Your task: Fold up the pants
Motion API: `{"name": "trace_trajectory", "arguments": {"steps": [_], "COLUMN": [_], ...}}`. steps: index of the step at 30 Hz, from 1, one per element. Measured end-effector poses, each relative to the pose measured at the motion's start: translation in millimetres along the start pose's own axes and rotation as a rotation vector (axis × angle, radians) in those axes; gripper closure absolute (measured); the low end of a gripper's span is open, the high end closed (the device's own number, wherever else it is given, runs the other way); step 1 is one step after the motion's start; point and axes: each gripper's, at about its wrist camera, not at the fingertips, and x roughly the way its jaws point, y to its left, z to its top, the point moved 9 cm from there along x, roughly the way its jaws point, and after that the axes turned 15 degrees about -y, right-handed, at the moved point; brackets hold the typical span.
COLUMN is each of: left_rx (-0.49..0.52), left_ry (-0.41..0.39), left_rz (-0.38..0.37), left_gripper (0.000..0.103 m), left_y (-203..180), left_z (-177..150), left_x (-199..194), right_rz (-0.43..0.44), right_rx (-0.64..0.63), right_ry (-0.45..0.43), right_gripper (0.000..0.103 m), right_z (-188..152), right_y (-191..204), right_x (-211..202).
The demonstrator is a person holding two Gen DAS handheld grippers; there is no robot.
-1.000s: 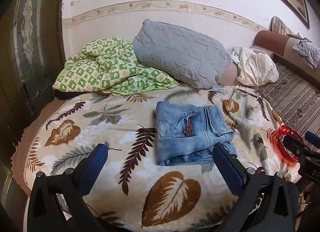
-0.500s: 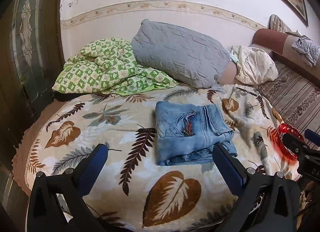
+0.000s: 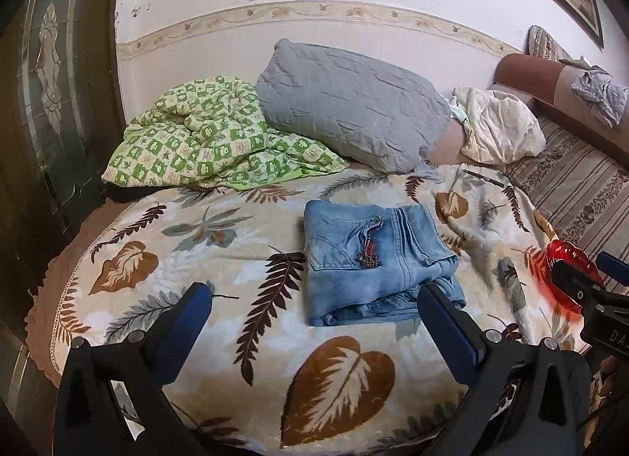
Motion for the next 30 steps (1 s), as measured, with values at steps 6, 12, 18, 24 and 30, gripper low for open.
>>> {"name": "trace_trajectory", "arguments": {"steps": [6,12,18,24,30], "left_rx": [0.001,0.002,0.003,0.003,0.005], "left_ry": [0.002,0.002,0.002,0.003,0.003], "left_rz": [0.001,-0.001,-0.005,-0.005,-0.004], "left_gripper": [0.0,0.0,0.0,0.0,0.0], "left_y": [-0.7,-0.2,0.5,0.3,0.3], "left_z": [0.0,0.6,0.8,0.7,1.1], "left_x": [-0.4,0.4,0.6,0.7,0.7], "right_rz": [0.002,0.002,0.004,0.006,0.006], "right_rx": [0.0,0.001,0.0,-0.001,-0.002], "right_ry": [0.002,0.002,0.003,0.006,0.008], "right_gripper": [0.0,0.0,0.0,0.0,0.0], "right_z": [0.2,0.4,0.2,-2.2,-3.3], "right_y": [-0.4,-0.7,-0.5,-0.2,0.5], "right_x": [1.4,1.7,1.8,2.5,1.9]}}
